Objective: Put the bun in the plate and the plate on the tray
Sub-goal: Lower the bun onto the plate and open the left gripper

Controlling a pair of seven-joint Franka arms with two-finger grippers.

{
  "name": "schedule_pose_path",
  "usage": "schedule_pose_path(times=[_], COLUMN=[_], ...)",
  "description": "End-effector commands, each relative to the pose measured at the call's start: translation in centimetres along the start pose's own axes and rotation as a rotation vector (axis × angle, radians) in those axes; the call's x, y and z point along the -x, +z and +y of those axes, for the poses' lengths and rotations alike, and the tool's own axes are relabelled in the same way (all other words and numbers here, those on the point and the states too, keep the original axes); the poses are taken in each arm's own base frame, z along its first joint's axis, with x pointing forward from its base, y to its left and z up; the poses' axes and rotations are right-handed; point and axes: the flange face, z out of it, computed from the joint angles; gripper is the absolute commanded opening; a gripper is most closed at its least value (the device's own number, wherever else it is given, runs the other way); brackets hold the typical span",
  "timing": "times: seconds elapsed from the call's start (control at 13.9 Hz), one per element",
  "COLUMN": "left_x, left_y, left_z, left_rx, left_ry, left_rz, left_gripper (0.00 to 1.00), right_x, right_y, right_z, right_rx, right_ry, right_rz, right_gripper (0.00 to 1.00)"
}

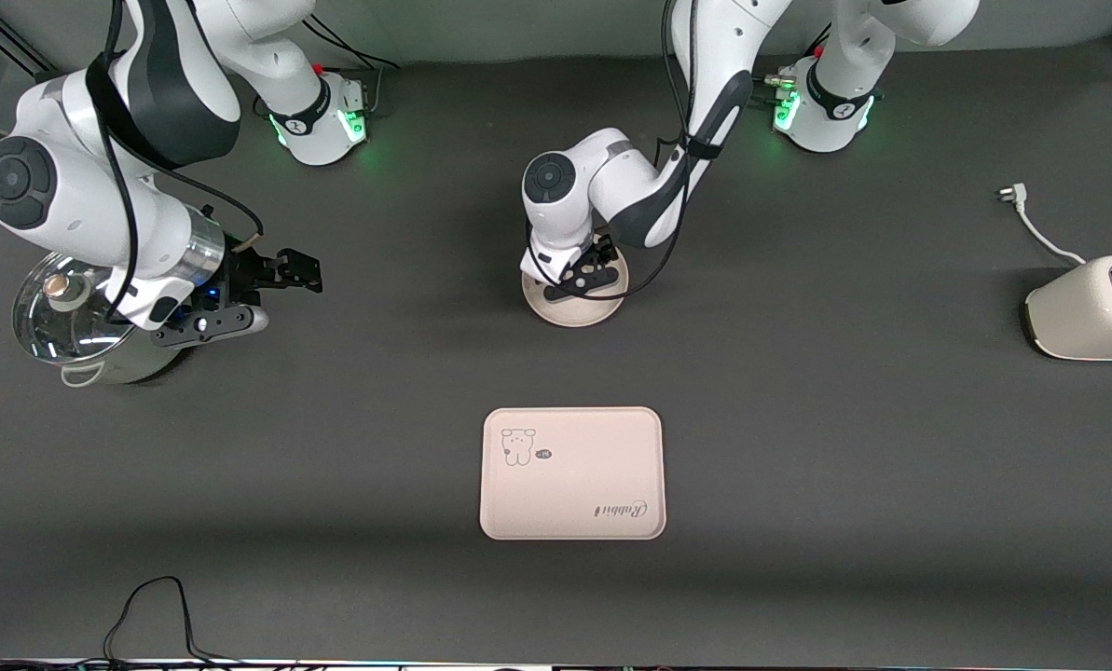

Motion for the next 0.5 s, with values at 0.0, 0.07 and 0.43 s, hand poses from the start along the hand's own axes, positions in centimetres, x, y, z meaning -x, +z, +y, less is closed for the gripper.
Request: schedule_pose_path(times=[0.0,0.07,0.43], left_x=[-1.9,-4.3,-18.5], left_y=[-3.5,-5.2,-14.1], left_z=[-0.6,-1.7,-12.8], left_rx=[0.014,0.019,0.065], left_ry=[-0.046,-0.07,-0.07], left_rz=[0.026,0.031,0.057], left_gripper=[1.0,1.0,1.0], right_x=[0.2,0.1,0.8], right_y=[0.6,0.8,3.2], right_z=[-1.8,-1.9,-6.3], right_rx=[-0.013,-0.013,-0.009], right_ry=[0.04,0.042,0.062], right_rz=[0.012,0.016,0.037], right_gripper=[1.0,1.0,1.0])
